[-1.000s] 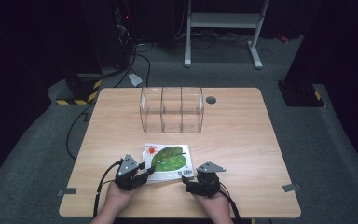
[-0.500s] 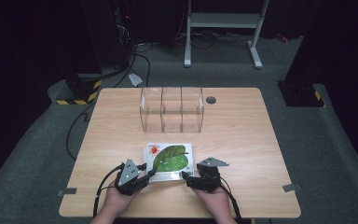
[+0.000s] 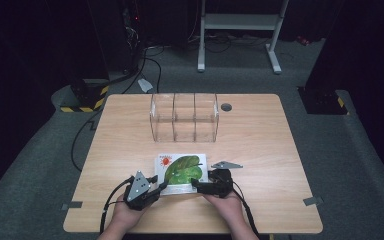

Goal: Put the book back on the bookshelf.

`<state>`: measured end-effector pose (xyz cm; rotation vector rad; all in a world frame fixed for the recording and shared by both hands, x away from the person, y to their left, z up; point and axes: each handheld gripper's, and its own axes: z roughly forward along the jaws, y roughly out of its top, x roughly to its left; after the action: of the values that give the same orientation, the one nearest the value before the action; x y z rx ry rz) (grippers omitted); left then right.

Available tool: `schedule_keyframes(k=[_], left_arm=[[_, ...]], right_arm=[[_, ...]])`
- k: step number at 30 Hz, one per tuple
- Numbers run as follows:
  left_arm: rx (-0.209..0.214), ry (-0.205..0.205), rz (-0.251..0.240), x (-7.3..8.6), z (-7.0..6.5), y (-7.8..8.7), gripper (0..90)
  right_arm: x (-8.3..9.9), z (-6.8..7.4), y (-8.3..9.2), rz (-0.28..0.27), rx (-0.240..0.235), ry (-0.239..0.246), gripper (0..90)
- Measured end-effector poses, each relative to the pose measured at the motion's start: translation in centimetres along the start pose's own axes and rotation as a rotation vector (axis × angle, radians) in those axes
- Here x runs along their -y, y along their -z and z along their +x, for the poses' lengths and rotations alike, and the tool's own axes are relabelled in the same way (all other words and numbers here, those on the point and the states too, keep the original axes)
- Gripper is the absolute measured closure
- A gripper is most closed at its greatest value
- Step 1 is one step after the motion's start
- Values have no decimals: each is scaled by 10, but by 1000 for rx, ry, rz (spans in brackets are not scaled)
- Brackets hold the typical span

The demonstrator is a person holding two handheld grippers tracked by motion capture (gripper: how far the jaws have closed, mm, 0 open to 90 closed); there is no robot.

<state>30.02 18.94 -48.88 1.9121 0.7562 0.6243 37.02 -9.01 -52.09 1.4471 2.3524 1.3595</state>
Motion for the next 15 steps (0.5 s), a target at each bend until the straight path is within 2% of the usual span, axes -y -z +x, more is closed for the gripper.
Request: schedule_keyframes(k=[2, 6, 15], left_arm=[[-1, 1, 1, 0, 0, 0, 675], [-6, 3, 5, 0, -1, -1, 675], [-1, 24, 23, 2, 2, -4, 685]], right_arm=[[0, -1, -2, 23, -25, -27, 144], [2, 2, -3, 17, -33, -12, 166], [3, 6, 0, 18, 10, 22, 213]])
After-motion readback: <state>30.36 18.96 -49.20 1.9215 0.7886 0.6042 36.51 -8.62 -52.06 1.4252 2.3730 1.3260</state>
